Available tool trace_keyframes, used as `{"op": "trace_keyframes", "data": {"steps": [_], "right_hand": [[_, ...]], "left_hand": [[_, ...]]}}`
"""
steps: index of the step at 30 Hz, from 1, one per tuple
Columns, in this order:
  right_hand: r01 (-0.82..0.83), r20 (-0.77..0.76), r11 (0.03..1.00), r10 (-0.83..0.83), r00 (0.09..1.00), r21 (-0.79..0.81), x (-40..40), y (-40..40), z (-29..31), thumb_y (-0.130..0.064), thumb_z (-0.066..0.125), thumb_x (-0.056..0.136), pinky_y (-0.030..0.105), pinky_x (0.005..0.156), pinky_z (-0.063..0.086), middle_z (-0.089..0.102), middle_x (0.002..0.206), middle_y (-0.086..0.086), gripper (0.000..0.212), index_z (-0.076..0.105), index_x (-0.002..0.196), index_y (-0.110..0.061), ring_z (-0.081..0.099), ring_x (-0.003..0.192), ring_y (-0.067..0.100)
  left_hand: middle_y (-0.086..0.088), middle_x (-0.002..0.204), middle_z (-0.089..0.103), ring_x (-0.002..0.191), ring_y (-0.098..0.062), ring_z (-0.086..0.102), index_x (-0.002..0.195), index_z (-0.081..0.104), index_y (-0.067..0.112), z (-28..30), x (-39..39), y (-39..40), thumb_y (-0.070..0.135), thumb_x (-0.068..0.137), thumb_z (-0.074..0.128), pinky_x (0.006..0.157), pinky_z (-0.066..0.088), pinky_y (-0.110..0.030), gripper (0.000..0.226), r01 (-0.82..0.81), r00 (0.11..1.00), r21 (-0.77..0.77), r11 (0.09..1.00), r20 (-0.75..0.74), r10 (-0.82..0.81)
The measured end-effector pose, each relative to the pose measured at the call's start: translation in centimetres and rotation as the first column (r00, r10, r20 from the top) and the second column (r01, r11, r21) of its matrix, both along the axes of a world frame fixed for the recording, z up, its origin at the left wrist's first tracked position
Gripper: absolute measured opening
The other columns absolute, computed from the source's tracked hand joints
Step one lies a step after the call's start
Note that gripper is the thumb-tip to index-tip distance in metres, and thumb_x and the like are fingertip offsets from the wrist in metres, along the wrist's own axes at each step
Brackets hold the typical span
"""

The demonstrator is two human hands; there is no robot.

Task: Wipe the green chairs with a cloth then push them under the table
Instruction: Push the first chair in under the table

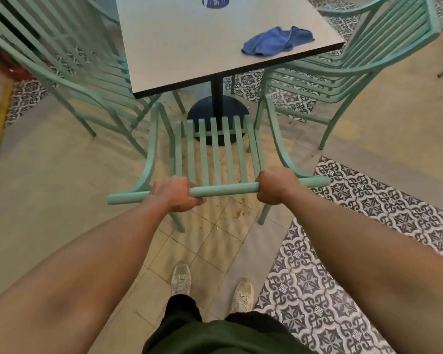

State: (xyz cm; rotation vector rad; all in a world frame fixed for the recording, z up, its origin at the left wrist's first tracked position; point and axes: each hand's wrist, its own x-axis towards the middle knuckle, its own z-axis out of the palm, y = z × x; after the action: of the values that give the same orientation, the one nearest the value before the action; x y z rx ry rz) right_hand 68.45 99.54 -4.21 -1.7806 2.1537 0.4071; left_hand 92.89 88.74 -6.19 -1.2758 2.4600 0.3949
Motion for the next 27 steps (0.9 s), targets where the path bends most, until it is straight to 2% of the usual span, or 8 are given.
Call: {"op": "trace_keyframes", "data": {"steps": [5, 11, 14, 17, 22, 27], "right_hand": [[-0.025, 0.003, 1.0, 0.025, 1.0, -0.019, -1.8, -2.5, -0.2, -0.035, 0.053, 0.073, 0.029, 0.055, 0.039, 0.052, 0.068, -0.005, 0.021, 0.065, 0.09, -0.028, 0.05, 0.059, 0.016], [-0.033, 0.016, 0.999, 0.034, 0.999, -0.028, -4.0, -5.0, -0.2, -0.032, 0.055, 0.072, 0.027, 0.051, 0.034, 0.054, 0.066, -0.006, 0.016, 0.064, 0.084, -0.029, 0.047, 0.055, 0.012], [-0.046, 0.007, 0.999, 0.046, 0.999, -0.028, -5.0, -6.3, -0.2, -0.033, 0.056, 0.072, 0.027, 0.054, 0.037, 0.056, 0.067, -0.005, 0.016, 0.065, 0.085, -0.029, 0.05, 0.056, 0.014], [-0.066, -0.005, 0.997, 0.066, 0.998, -0.03, -5.9, -7.4, -0.1, -0.034, 0.055, 0.072, 0.029, 0.057, 0.043, 0.057, 0.069, -0.004, 0.018, 0.066, 0.086, -0.028, 0.055, 0.061, 0.019], [-0.07, 0.006, 0.997, 0.07, 0.998, -0.037, -6.4, -7.7, -0.3, -0.034, 0.056, 0.072, 0.027, 0.051, 0.038, 0.057, 0.068, -0.004, 0.017, 0.065, 0.085, -0.028, 0.053, 0.058, 0.016], [-0.081, 0.004, 0.996, 0.081, 0.997, -0.045, -6.5, -7.6, -0.4, -0.034, 0.057, 0.073, 0.025, 0.047, 0.034, 0.056, 0.067, -0.004, 0.013, 0.064, 0.083, -0.029, 0.052, 0.058, 0.015]], "left_hand": [[0.011, 0.068, 0.056, 0.064, -0.007, 0.051, 0.103, 0.065, 0.044, -0.1, -1.4, -2.0, 0.077, 0.073, 0.052, 0.054, 0.035, -0.026, 0.046, -0.027, 1.0, -0.031, 0.999, -0.002, 0.027], [0.008, 0.07, 0.056, 0.066, -0.01, 0.052, 0.092, 0.062, 0.042, -0.5, -3.3, -4.0, 0.077, 0.073, 0.051, 0.062, 0.043, -0.03, 0.042, -0.055, 0.998, -0.047, 0.997, 0.011, 0.055], [0.008, 0.071, 0.056, 0.068, -0.012, 0.053, 0.081, 0.056, 0.039, -0.5, -4.2, -4.8, 0.077, 0.071, 0.053, 0.066, 0.045, -0.032, 0.039, -0.09, 0.996, -0.032, 0.995, -0.007, 0.09], [0.007, 0.071, 0.055, 0.068, -0.012, 0.05, 0.074, 0.049, 0.037, -0.4, -5.0, -5.4, 0.077, 0.071, 0.054, 0.063, 0.039, -0.032, 0.04, -0.108, 0.994, -0.033, 0.994, -0.025, 0.108], [0.007, 0.07, 0.054, 0.065, -0.01, 0.049, 0.082, 0.055, 0.038, -0.3, -5.2, -5.6, 0.076, 0.073, 0.054, 0.055, 0.033, -0.028, 0.039, -0.093, 0.995, -0.055, 0.994, -0.045, 0.091], [0.006, 0.072, 0.053, 0.066, -0.011, 0.047, 0.095, 0.065, 0.035, 0.0, -5.6, -5.3, 0.075, 0.075, 0.054, 0.058, 0.034, -0.03, 0.046, -0.106, 0.994, -0.076, 0.991, -0.008, 0.106]]}}
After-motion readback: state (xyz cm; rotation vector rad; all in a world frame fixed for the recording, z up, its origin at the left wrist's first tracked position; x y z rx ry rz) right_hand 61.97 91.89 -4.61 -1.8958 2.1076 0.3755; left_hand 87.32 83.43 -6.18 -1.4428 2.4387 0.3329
